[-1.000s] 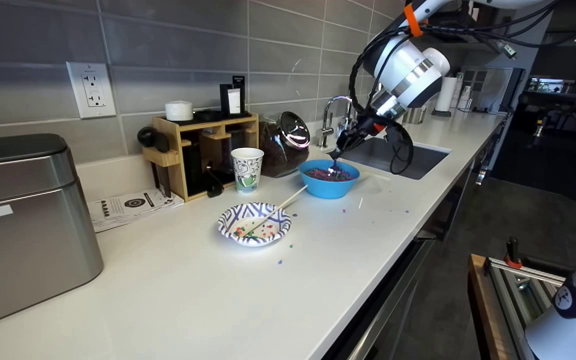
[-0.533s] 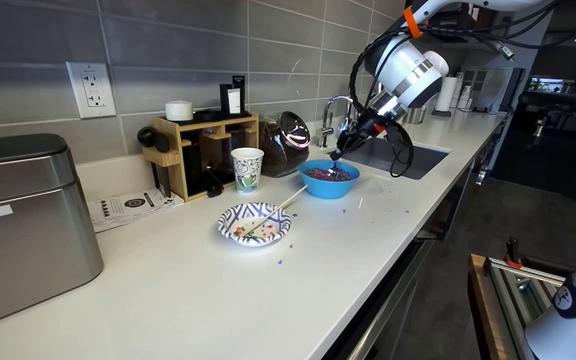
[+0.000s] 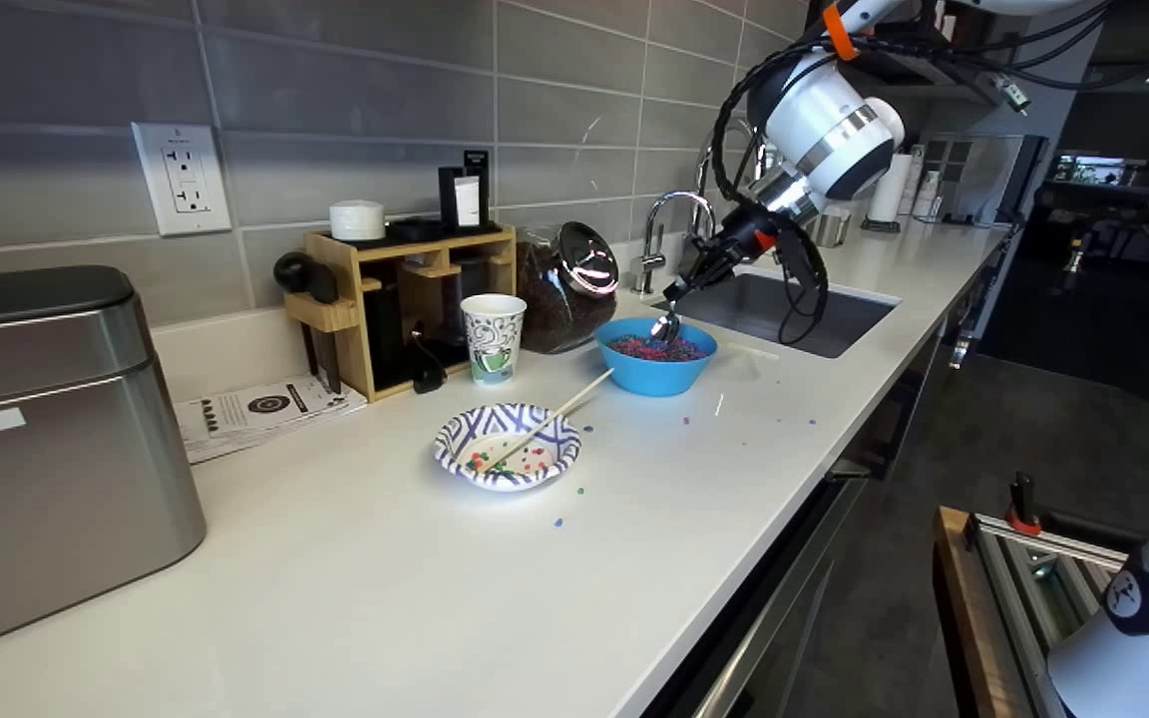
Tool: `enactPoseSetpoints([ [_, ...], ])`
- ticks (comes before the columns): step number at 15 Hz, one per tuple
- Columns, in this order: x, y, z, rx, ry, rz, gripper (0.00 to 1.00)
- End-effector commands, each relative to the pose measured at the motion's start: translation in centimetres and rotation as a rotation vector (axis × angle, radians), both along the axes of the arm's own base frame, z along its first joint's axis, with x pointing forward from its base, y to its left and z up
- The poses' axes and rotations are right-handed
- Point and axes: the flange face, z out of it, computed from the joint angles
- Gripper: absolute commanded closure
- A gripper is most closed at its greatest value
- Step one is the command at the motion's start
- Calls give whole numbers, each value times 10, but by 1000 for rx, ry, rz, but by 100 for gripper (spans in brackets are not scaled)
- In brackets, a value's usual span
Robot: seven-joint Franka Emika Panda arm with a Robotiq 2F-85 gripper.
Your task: Scoop up the contents of the blue bowl and put them into the white bowl
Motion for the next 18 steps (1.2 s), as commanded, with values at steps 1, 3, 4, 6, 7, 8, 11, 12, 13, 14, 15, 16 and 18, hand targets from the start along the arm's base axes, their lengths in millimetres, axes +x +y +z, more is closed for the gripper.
enactPoseSetpoints([
  [1, 2, -17, -2, 72, -8, -14, 100],
  [3, 1, -23, -3, 87, -11, -19, 100],
  [4, 1, -26, -5, 85, -12, -22, 100],
  [6, 2, -29, -9, 75, -10, -24, 100],
  [7, 3, -29, -11, 76, -3, -28, 100],
  [8, 4, -29, -14, 71, 0, -27, 100],
  [11, 9, -25, -22, 72, 15, -20, 100],
  [12, 11, -24, -23, 77, 19, -17, 100],
  [13, 13, -22, -24, 80, 21, -14, 100],
  [14, 15, -21, -25, 84, 23, -11, 100],
  [15, 17, -20, -26, 90, 25, -9, 100],
  [16, 18, -20, -28, 97, 27, -10, 100],
  [18, 21, -20, -30, 114, 34, -18, 100],
])
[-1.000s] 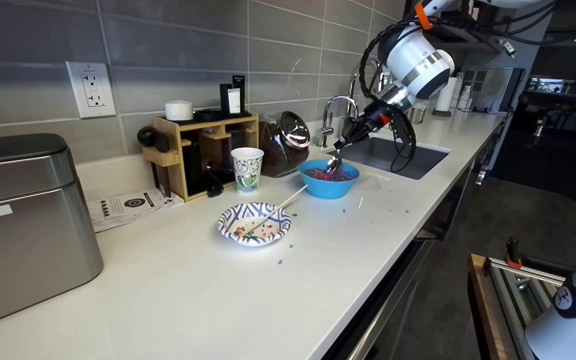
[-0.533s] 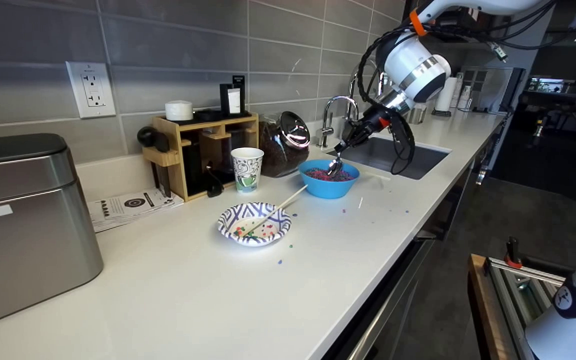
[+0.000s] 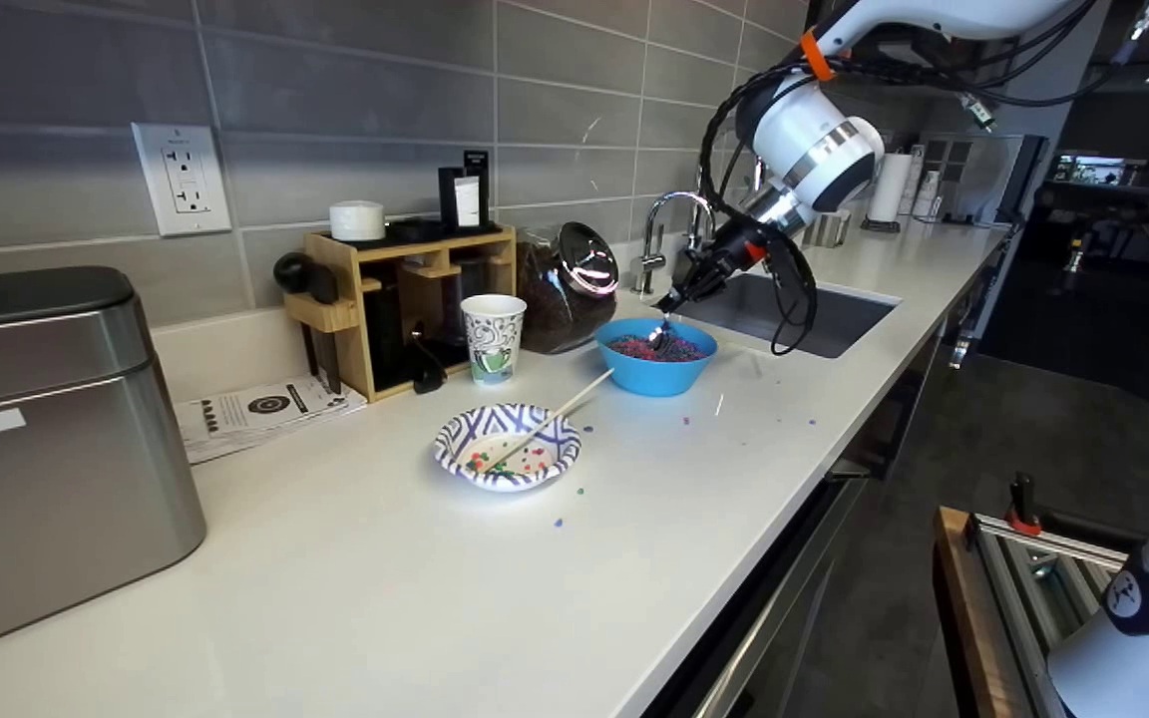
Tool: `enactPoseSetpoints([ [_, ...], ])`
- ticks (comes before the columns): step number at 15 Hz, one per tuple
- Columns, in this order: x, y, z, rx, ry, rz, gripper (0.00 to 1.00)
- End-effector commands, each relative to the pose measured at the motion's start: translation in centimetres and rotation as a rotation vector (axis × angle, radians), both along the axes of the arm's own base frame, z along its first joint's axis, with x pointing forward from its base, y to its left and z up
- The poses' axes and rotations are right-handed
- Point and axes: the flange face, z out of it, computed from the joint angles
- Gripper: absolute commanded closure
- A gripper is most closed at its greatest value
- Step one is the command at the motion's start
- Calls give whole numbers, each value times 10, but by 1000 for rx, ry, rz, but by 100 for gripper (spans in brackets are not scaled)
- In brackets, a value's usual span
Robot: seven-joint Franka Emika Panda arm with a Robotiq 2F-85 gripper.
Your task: Scoop up the contents of the blue bowl and put them into the white bowl
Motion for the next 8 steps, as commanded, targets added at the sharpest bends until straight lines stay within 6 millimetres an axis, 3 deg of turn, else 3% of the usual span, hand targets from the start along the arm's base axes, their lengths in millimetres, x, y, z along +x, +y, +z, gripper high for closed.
enactPoseSetpoints([
  [1, 8, -3, -9, 59, 4, -20, 100],
  [8, 9, -13, -14, 137, 19, -49, 100],
])
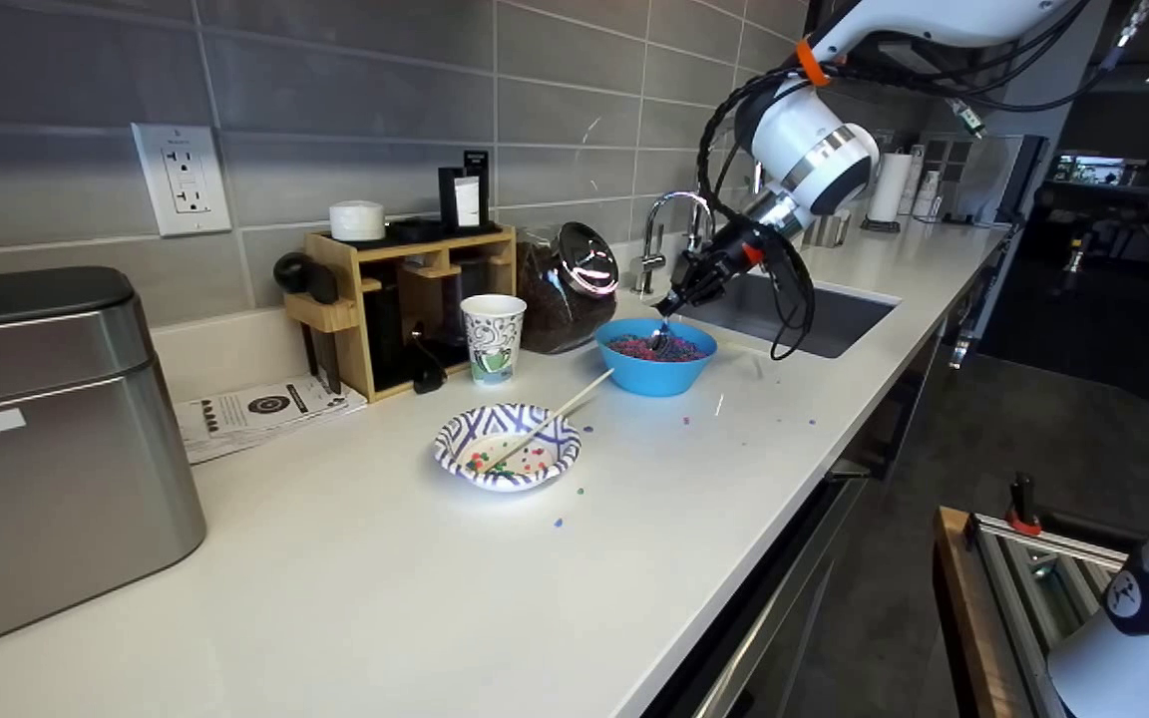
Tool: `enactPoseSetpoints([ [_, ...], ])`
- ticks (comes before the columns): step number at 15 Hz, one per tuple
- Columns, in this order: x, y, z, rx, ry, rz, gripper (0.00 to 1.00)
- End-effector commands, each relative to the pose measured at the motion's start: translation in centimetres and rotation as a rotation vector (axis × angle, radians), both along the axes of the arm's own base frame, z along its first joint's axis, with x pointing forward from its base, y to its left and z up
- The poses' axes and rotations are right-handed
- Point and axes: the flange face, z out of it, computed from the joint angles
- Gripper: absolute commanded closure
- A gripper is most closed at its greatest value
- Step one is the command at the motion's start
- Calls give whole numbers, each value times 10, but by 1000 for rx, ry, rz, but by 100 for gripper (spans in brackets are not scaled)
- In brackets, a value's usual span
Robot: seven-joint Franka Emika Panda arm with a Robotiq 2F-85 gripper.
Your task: Scoop up the contents of the blue bowl and put them into the white bowl
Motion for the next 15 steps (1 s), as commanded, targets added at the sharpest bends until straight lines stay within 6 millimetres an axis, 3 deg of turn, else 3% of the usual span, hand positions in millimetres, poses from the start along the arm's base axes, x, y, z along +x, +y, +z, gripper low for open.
enactPoseSetpoints([
  [1, 6, -6, -7, 69, 1, -18, 100],
  [5, 6, -9, -8, 91, 5, -12, 100],
  [15, 7, 4, 4, -69, -67, 103, 100],
])
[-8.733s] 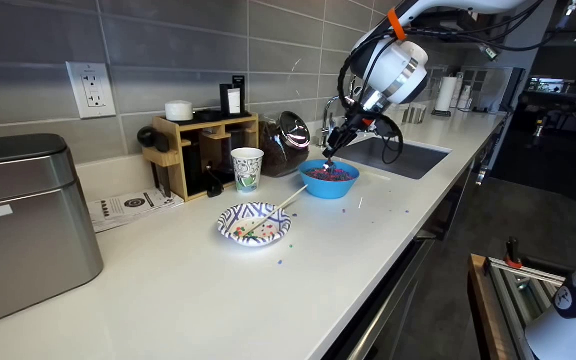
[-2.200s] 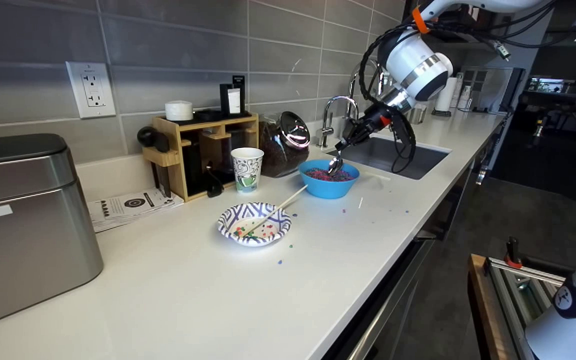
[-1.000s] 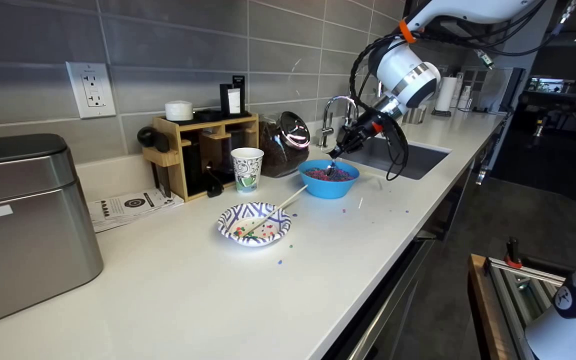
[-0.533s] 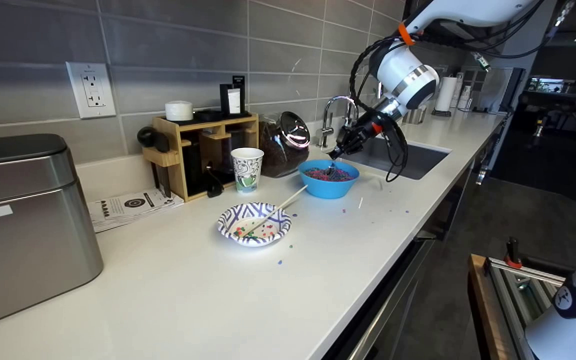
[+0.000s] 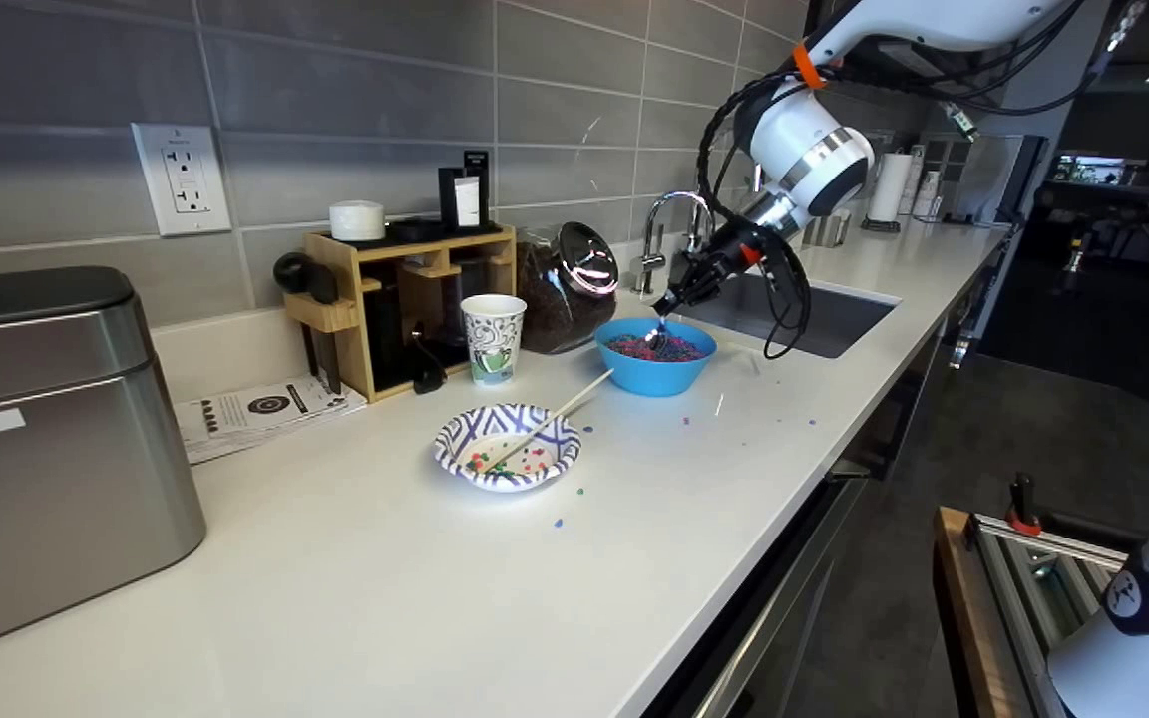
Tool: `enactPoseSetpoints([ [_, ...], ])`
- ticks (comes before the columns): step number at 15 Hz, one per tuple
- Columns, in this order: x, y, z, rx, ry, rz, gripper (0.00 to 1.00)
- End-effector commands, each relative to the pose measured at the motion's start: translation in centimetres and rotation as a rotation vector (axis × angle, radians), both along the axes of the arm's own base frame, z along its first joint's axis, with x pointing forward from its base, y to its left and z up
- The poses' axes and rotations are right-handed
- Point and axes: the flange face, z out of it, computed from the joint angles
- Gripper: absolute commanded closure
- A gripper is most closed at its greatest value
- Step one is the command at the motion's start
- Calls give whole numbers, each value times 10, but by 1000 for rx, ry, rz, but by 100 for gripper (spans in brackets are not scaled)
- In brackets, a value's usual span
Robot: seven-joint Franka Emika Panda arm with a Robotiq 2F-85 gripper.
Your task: Scoop up the contents of the blue bowl and put them into the white bowl
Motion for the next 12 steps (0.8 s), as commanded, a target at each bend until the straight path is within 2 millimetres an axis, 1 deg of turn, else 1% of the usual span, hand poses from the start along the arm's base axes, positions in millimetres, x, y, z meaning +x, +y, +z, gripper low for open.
enactPoseSetpoints([
  [1, 2, 9, 8, -60, -52, 48, 100],
  [5, 3, 14, 5, -65, -58, 108, 100],
  [8, 3, 14, 0, -38, -43, 108, 100],
  [12, 4, 14, -1, -2, -36, 107, 100],
])
